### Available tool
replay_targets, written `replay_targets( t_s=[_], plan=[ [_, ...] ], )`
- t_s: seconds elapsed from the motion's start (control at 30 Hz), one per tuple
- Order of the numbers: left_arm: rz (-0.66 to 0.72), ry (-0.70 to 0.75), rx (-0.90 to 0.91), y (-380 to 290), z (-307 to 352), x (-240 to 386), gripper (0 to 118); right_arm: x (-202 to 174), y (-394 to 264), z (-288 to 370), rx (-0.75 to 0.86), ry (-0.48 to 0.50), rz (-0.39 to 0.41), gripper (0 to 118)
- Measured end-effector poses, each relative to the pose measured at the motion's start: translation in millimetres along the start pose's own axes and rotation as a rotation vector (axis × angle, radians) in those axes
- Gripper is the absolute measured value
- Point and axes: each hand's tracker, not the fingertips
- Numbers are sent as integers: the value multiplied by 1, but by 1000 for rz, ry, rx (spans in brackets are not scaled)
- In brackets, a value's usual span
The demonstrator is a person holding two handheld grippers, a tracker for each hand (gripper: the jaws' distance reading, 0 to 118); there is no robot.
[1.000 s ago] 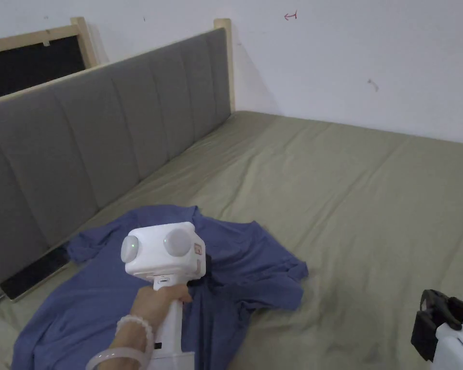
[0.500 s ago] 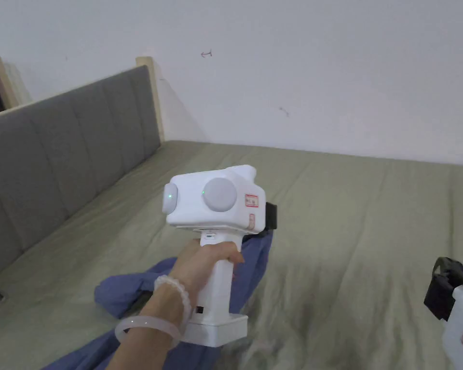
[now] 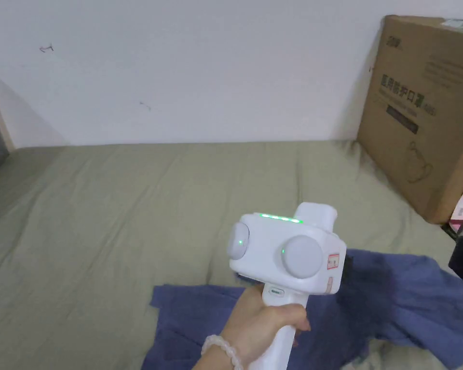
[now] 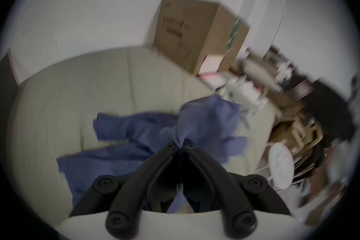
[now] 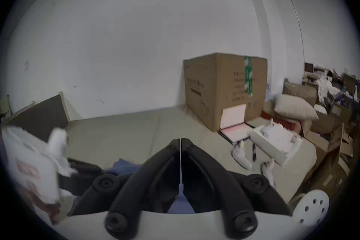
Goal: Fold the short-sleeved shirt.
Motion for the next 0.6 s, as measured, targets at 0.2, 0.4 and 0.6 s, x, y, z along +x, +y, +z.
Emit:
replay_targets(
  t_s=[0.2, 0.4, 0.6],
  plan=[
    [61, 64, -207, -60, -62, -9, 92, 12, -35, -4, -94, -23, 31, 2],
    [113, 71, -126, -70, -12, -42, 53, 2, -47, -13, -135, 11, 25, 2],
    [241, 204, -116, -83, 27, -105, 0, -20, -59, -27, -172, 76, 35, 2]
  ],
)
